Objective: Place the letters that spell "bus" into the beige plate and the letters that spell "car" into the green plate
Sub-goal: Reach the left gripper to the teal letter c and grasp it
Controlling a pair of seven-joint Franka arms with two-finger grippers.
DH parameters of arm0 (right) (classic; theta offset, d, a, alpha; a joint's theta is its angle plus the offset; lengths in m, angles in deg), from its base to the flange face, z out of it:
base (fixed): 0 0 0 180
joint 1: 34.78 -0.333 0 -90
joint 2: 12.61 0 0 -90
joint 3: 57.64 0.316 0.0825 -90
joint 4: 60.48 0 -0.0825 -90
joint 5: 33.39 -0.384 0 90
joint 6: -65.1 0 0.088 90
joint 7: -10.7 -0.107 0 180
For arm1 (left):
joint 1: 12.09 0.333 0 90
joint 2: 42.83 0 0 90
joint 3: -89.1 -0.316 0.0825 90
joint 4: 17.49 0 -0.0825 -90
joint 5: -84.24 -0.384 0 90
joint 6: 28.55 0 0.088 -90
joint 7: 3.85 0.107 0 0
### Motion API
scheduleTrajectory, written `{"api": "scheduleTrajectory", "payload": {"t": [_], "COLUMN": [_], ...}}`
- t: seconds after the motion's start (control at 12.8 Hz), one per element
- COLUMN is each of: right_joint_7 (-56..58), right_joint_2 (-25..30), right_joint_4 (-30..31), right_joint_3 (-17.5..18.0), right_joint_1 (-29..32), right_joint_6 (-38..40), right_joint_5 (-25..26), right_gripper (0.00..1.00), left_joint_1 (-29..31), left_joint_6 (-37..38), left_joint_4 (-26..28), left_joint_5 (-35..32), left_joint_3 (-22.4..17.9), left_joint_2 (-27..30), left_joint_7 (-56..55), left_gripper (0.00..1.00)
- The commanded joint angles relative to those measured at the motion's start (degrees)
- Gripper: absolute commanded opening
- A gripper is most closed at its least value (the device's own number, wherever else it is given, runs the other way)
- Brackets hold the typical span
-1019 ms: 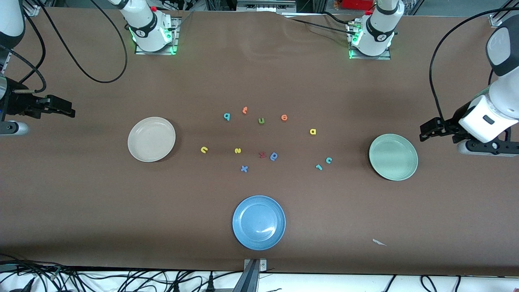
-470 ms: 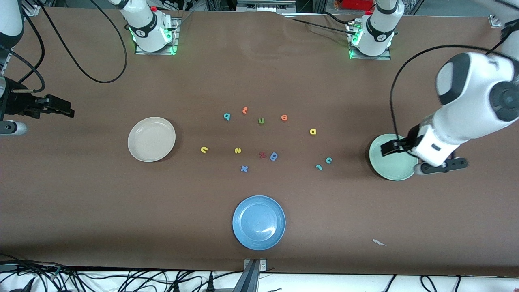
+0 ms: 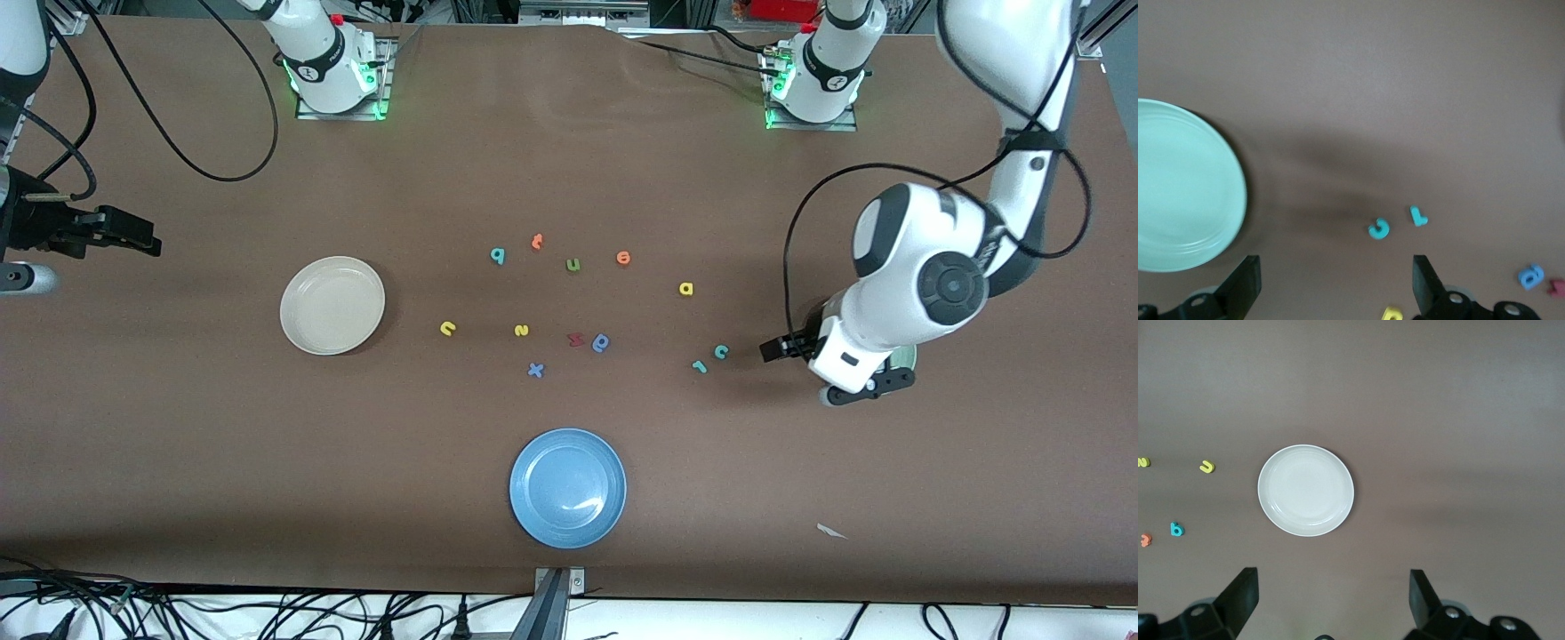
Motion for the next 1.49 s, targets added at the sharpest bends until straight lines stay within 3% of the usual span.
{"api": "scheduleTrajectory", "payload": {"t": [0.0, 0.55, 0.71, 1.02, 1.41], "right_joint_7": [-0.61, 0.18, -0.08, -0.51, -0.78], "right_joint_2": [0.61, 0.62, 0.70, 0.09, -0.44], "right_joint_4": [-0.31, -0.31, -0.22, -0.22, -0.22], "right_joint_3": [-0.10, -0.10, 0.07, 0.07, 0.42], "right_joint_1": [-0.13, -0.22, -0.75, -0.57, -0.58], "right_joint_6": [0.66, 0.66, 0.57, -0.22, -1.18], "right_joint_5": [0.02, -0.16, -0.16, -0.16, -0.25], "right_gripper": [1.00, 1.00, 1.00, 1.00, 1.00], "left_joint_1": [-1.83, -4.38, -4.39, -4.56, -5.18], "left_joint_6": [-7.61, -13.08, -13.18, -17.03, -17.57], "left_joint_4": [5.47, 6.89, 6.89, 6.63, 6.54], "left_joint_5": [0.70, 0.26, 0.61, 0.88, 0.62], "left_joint_3": [-0.25, -0.25, -0.25, -0.25, -0.25], "left_joint_2": [-0.39, -8.12, -8.48, -10.40, -10.85], "left_joint_7": [-5.40, -19.38, -20.79, -25.09, -29.05], "left_gripper": [1.00, 0.99, 0.87, 0.75, 0.70]}}
